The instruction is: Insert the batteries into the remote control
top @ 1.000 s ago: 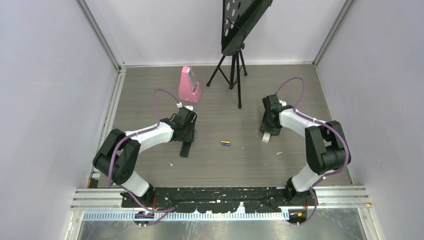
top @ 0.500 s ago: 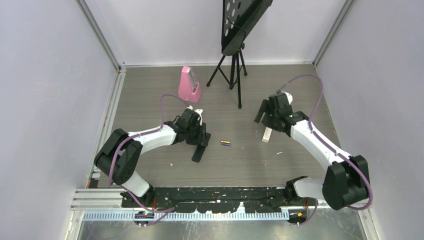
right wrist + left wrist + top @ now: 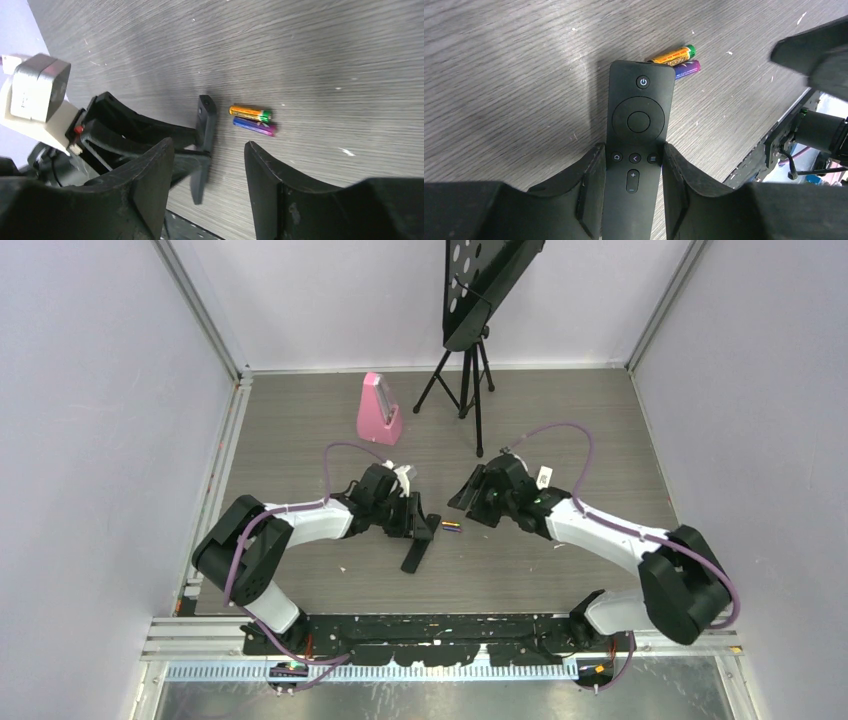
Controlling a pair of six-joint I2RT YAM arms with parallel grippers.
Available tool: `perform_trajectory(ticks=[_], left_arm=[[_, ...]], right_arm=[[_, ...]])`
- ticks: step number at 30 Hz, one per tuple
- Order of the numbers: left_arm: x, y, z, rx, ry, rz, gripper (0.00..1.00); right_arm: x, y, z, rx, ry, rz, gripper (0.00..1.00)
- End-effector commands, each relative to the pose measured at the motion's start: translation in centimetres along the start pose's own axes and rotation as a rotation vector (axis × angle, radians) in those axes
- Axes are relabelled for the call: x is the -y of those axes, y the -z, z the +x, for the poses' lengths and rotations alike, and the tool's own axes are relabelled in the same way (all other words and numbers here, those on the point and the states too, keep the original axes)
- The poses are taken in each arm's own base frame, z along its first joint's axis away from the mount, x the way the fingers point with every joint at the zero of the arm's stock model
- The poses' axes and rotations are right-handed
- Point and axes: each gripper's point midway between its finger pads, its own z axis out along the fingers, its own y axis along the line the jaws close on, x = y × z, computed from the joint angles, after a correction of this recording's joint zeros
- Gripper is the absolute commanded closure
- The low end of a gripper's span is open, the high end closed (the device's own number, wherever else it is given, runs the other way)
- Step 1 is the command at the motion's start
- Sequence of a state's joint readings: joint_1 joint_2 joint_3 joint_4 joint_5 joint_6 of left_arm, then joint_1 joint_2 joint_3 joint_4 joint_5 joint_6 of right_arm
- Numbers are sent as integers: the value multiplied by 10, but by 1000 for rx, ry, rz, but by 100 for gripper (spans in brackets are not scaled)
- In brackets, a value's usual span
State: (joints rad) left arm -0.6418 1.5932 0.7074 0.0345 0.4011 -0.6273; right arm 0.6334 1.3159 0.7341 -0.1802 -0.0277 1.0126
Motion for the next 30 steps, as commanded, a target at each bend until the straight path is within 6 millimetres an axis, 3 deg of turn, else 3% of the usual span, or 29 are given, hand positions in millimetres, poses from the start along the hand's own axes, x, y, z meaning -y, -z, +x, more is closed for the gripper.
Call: perform_trajectory(ticks=[1,8,15,23,25,30], left_arm=[[-4,-2,16,-34,19,5,85],[-5,1,18,-28,24,-1,85],[1,4,16,-24,18,21,86],[9,12,14,-14,11,49,84],[12,15,13,-7,10,53,79],[12,26,8,21,-11,24,42]], right_arm=[[-26,-21,3,16,-152,-71,44],[-23,-46,32,-59,-149,-19,50],[-37,-59,48,-107,-125,-64,56],[-43,-67,50,-115,-133,-91,79],[-46,-65,47,-96,-124,-114,88],[-55,-53,36,-48,-45,-128,98]])
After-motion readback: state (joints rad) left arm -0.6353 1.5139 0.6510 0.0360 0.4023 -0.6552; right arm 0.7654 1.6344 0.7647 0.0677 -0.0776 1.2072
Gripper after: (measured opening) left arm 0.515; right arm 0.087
